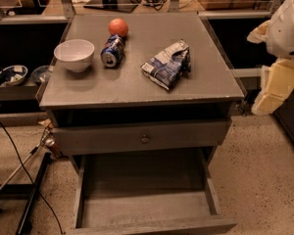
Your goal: Place blue chip bag into middle drawer
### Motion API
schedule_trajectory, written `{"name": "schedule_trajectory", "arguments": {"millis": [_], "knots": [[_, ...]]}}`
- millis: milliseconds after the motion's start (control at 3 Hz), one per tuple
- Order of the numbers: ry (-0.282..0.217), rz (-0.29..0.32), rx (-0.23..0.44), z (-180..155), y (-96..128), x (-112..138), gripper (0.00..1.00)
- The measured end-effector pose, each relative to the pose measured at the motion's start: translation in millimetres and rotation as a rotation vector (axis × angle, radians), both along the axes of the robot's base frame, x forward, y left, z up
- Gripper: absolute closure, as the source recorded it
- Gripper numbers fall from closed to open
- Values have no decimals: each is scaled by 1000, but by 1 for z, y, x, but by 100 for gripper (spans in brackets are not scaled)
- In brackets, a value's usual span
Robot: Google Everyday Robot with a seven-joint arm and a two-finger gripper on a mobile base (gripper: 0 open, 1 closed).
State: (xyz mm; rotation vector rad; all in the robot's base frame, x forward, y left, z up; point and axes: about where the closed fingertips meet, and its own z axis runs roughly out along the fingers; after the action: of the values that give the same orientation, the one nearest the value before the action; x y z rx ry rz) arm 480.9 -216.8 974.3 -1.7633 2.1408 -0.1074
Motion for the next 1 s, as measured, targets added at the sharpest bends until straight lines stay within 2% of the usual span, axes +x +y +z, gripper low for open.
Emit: {"name": "schedule_trajectory", "arguments": {"millis": [333,667,1000], "knots": [[0,0,1,0,0,1,0],[-6,17,30,-1,0,2,0],[-39,101,118,-2,-1,29,0]]}}
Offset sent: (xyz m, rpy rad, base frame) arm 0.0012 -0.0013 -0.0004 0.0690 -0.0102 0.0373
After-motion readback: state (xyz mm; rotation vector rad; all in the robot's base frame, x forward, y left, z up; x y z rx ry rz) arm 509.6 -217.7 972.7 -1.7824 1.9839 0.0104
